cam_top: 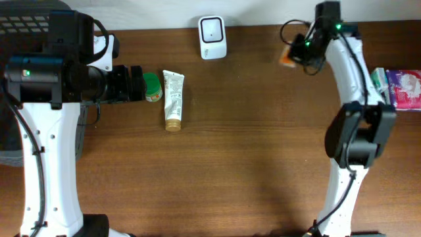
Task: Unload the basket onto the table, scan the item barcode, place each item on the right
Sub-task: 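Carry the orange packet right and drop it on the pile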
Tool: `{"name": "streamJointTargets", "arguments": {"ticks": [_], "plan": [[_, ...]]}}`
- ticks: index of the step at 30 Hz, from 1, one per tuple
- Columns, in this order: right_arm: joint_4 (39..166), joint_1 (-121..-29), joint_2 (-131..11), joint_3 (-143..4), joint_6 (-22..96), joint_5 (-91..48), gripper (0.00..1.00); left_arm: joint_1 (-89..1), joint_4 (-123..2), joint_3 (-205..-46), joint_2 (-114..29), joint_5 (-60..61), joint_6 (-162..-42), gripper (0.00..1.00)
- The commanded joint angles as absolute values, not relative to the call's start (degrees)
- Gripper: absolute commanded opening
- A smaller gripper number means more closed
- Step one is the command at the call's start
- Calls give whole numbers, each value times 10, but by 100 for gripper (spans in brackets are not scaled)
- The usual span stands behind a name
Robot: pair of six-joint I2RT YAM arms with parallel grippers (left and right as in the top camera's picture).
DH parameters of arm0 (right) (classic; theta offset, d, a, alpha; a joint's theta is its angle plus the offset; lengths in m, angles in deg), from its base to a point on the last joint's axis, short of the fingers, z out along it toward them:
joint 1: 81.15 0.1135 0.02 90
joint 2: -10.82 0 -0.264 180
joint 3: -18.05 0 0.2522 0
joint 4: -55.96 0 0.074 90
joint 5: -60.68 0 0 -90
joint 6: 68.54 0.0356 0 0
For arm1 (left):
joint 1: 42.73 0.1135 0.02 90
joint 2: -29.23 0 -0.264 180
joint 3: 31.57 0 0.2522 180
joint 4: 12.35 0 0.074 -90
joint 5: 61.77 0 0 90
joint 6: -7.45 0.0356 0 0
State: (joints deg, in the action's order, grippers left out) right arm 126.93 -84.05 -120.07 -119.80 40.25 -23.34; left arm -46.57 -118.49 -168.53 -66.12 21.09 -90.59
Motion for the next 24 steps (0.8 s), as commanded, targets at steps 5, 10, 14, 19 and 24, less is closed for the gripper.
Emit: {"name": "streamJointTargets", "arguments": {"ticks": [5, 10, 14, 19, 24], "plan": [[1330, -732, -1170, -1212, 232, -728, 4, -463, -1186, -1686, -651, 205, -911, 99], [1189, -657, -1171, -1212, 206, -647, 4, -463, -1186, -1686, -651, 205, -911, 99], [1080, -623, -1176, -1212, 156, -523, 4, -463, -1186, -1686, -651, 205, -911, 99], [1019, -602, -1211, -1211, 76, -473, 4, -463, -1186, -1686, -651, 205, -911, 99], [975, -586, -1263, -1211, 39, -473, 4, -463, -1186, -1686, -651, 205, -911, 99]]}}
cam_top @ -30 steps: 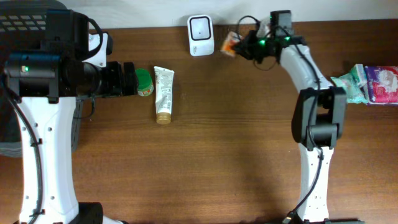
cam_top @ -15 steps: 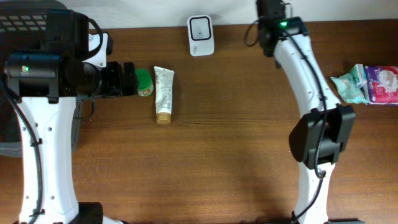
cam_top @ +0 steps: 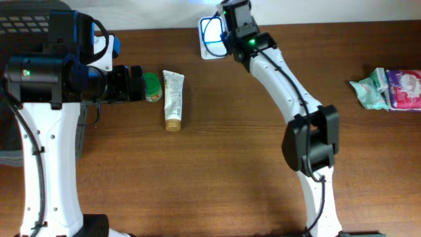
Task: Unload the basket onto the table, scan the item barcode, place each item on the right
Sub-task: 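Carry the orange packet right and drop it on the pile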
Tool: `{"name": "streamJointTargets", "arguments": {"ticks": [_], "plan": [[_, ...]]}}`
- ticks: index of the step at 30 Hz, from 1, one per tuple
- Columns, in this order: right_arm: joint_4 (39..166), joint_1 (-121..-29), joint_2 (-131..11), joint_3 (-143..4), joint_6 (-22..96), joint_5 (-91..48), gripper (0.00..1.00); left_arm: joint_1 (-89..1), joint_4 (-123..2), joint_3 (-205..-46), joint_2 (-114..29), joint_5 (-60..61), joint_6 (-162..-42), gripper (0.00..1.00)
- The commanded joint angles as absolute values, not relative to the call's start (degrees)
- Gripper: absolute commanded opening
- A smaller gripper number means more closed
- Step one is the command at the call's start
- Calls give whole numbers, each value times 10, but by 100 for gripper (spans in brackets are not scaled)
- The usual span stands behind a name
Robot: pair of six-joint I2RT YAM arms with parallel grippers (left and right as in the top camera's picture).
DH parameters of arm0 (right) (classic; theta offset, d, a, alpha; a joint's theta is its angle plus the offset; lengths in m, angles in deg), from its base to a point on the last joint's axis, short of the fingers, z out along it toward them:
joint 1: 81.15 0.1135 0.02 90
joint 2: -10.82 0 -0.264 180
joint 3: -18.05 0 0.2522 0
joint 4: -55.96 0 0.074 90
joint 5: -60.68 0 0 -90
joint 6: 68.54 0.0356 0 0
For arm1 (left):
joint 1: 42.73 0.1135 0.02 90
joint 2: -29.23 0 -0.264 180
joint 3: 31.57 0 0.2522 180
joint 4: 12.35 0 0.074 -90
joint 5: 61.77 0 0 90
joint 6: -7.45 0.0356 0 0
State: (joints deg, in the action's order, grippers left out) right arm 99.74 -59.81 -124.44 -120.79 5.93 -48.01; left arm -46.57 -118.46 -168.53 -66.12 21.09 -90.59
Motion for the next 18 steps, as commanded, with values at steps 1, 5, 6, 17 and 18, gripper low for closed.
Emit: {"name": "streamJointTargets", "arguments": {"ticks": [1, 5, 6, 17, 18], "plan": [[964, -582, -1264, -1211, 39, -473, 4, -463, -1186, -1686, -651, 205, -911, 99], [920, -564, -1270, -1211, -12, -455, 4, -463, -1186, -1686, -651, 205, -911, 99], [917, -561, -1273, -1211, -23, -458, 4, -463, -1186, -1686, -651, 205, -911, 99], [901, -586, -1270, -1214, 183, -558, 4, -463, -1186, -1686, -651, 205, -911, 99], [925, -601, -1256, -1214, 241, -599, 4, -463, -1186, -1686, -651, 205, -911, 99]]}}
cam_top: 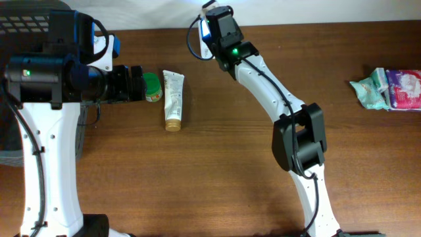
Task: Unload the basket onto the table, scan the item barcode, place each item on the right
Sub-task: 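Carry the orange packet right and drop it on the pile, then reach the right gripper back to the Pantene tube and grasp it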
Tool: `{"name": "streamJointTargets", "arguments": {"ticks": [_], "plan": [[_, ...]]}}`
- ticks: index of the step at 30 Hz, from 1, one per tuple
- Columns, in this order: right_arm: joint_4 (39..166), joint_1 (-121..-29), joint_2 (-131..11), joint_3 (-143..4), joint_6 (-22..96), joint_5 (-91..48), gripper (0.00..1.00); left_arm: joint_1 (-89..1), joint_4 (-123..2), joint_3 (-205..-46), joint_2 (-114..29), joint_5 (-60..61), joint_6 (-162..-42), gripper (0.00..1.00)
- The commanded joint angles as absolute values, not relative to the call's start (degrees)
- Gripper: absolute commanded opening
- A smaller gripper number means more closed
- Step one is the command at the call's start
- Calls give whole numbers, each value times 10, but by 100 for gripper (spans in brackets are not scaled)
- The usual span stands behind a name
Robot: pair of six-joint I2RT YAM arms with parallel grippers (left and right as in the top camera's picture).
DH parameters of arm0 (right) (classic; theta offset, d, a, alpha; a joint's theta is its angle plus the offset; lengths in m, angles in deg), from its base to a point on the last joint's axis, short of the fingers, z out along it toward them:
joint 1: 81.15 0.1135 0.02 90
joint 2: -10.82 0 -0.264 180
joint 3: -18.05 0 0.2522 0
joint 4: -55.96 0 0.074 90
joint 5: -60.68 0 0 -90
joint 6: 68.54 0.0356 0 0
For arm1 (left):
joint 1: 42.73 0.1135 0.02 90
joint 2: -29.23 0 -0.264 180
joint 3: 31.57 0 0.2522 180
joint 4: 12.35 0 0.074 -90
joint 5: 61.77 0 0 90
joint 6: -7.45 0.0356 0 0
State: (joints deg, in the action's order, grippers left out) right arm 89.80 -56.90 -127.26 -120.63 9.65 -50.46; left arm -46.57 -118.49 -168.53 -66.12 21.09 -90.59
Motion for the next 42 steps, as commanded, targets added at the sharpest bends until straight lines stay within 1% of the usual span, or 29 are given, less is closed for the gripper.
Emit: {"name": "streamJointTargets", "arguments": {"ticks": [1, 4, 5, 8, 11, 14, 18, 19, 20, 21, 22, 23, 24, 26, 27, 28, 31, 33, 35, 36, 39, 42], "plan": [[952, -616, -1243, -1214, 269, -618, 4, -463, -1186, -1686, -651, 205, -911, 99], [1066, -682, -1202, -1214, 320, -632, 4, -463, -1186, -1686, -651, 205, -911, 99], [1133, -725, -1193, -1214, 341, -632, 4, -463, -1186, -1686, -651, 205, -911, 99], [1254, -813, -1195, -1214, 343, -629, 4, -463, -1186, -1686, -651, 205, -911, 99], [1327, -896, -1198, -1210, 342, -601, 4, -463, -1186, -1686, -651, 205, -911, 99], [1362, -975, -1198, -1209, 342, -564, 4, -463, -1186, -1686, -651, 205, -911, 99], [1359, -1031, -1198, -1208, 342, -537, 4, -463, -1186, -1686, -651, 205, -911, 99], [1349, -1042, -1198, -1203, 341, -537, 13, -463, -1186, -1686, -651, 205, -911, 99], [1342, -1049, -1198, -1199, 342, -537, 26, -463, -1186, -1686, -651, 205, -911, 99], [1331, -1055, -1198, -1190, 342, -537, 36, -463, -1186, -1686, -651, 205, -911, 99], [1323, -1059, -1198, -1183, 342, -537, 57, -463, -1186, -1686, -651, 205, -911, 99], [1318, -1060, -1198, -1178, 342, -534, 67, -463, -1186, -1686, -651, 205, -911, 99], [1317, -1059, -1198, -1177, 342, -530, 71, -463, -1186, -1686, -651, 205, -911, 99], [1323, -1055, -1194, -1178, 342, -530, 74, -463, -1186, -1686, -651, 205, -911, 99], [1328, -1050, -1188, -1179, 342, -530, 79, -463, -1186, -1686, -651, 205, -911, 99], [1330, -1044, -1181, -1179, 341, -530, 82, -463, -1186, -1686, -651, 205, -911, 99], [1330, -993, -1127, -1179, 342, -509, 85, -463, -1186, -1686, -651, 205, -911, 99], [1331, -952, -1098, -1179, 341, -430, 90, -463, -1186, -1686, -651, 205, -911, 99], [1335, -905, -1085, -1179, 341, -310, 95, -463, -1186, -1686, -651, 205, -911, 99], [1345, -876, -1086, -1178, 342, -250, 100, -463, -1186, -1686, -651, 205, -911, 99], [1384, -804, -1094, -1178, 342, -178, 99, -463, -1186, -1686, -651, 205, -911, 99], [1400, -732, -1110, -1177, 342, -175, 99, -463, -1186, -1686, -651, 205, -911, 99]]}}
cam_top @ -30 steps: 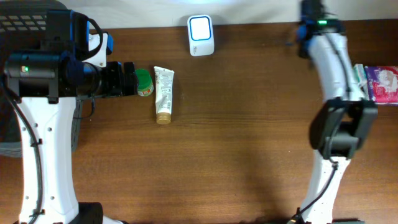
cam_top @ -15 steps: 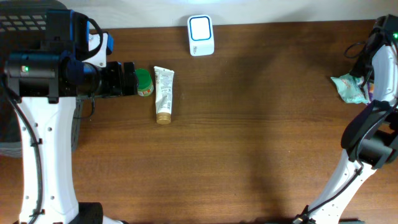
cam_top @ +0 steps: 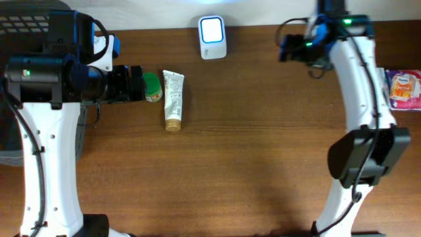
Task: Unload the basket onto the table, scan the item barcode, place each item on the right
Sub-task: 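Reach the right gripper back to the Pantene tube and grasp it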
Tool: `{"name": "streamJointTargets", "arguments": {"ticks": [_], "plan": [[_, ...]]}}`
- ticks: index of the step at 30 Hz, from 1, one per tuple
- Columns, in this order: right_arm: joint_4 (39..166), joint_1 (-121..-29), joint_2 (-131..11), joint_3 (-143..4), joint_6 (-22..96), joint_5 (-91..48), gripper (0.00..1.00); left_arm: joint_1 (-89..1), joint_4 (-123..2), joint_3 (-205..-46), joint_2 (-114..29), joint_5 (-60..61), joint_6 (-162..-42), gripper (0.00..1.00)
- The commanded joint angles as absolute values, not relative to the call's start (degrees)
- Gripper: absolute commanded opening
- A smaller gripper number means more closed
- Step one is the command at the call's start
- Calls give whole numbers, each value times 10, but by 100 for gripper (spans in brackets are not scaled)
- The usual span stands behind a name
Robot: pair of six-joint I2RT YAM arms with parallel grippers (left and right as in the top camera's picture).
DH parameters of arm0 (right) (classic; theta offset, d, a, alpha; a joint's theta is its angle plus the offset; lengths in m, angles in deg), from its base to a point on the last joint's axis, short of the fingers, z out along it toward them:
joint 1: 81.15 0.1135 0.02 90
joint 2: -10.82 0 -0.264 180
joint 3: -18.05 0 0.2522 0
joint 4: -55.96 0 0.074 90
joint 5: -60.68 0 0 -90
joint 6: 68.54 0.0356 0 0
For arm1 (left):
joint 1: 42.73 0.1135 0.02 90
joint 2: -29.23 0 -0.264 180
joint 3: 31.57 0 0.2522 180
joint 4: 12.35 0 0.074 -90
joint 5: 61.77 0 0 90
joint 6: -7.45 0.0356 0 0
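Observation:
The white barcode scanner (cam_top: 212, 36) stands at the table's back edge with its face lit pale blue. My right gripper (cam_top: 289, 47) hangs to its right, well clear of it, pointing left. Something small with a bluish tint shows at its tip, but I cannot make out an item or how the jaws stand. My left gripper (cam_top: 136, 84) lies at the left, pointing right, its tip against a small green item (cam_top: 152, 85). Its jaws are too dark to read. A white tube (cam_top: 173, 99) lies just right of the green item.
A pink and purple packet (cam_top: 402, 89) lies at the right edge, partly behind my right arm (cam_top: 360, 85). My left arm's white column (cam_top: 46, 151) runs down the left side. The brown table (cam_top: 230, 164) stretches between the arms.
My right gripper was at the scanner, covering it; now it is far to the right of it, near the back edge. The scanner shows again, lit. The left arm has not moved.
First my right gripper hung at the back right with a small orange item at its tip. Then it was at the scanner's lit face, and later right over the scanner. Now it is back at the right. The left gripper stayed by the green item throughout.

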State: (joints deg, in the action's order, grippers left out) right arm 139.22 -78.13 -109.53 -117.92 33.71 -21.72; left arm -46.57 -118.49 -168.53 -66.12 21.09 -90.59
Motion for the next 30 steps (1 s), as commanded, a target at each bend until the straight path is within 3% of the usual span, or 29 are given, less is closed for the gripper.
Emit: {"name": "streamJointTargets", "arguments": {"ticks": [1, 9, 15, 19, 23, 30], "plan": [[1400, -716, -1114, -1177, 342, -175, 99, -463, -1186, -1686, -651, 205, -911, 99], [1408, -601, -1142, -1177, 368, -176, 99, -463, -1186, -1686, -651, 205, -911, 99], [1407, -617, -1142, -1177, 354, -207, 99, -463, -1186, -1686, -651, 205, -911, 99], [1368, -660, -1144, -1177, 351, -108, 99, -463, -1186, -1686, -651, 205, -911, 99], [1339, -647, -1171, -1177, 302, 7, 99, -463, -1186, -1686, -651, 205, -911, 99], [1212, -549, -1239, -1177, 315, -10, 89, -463, -1186, -1686, -651, 205, -911, 99]]}}
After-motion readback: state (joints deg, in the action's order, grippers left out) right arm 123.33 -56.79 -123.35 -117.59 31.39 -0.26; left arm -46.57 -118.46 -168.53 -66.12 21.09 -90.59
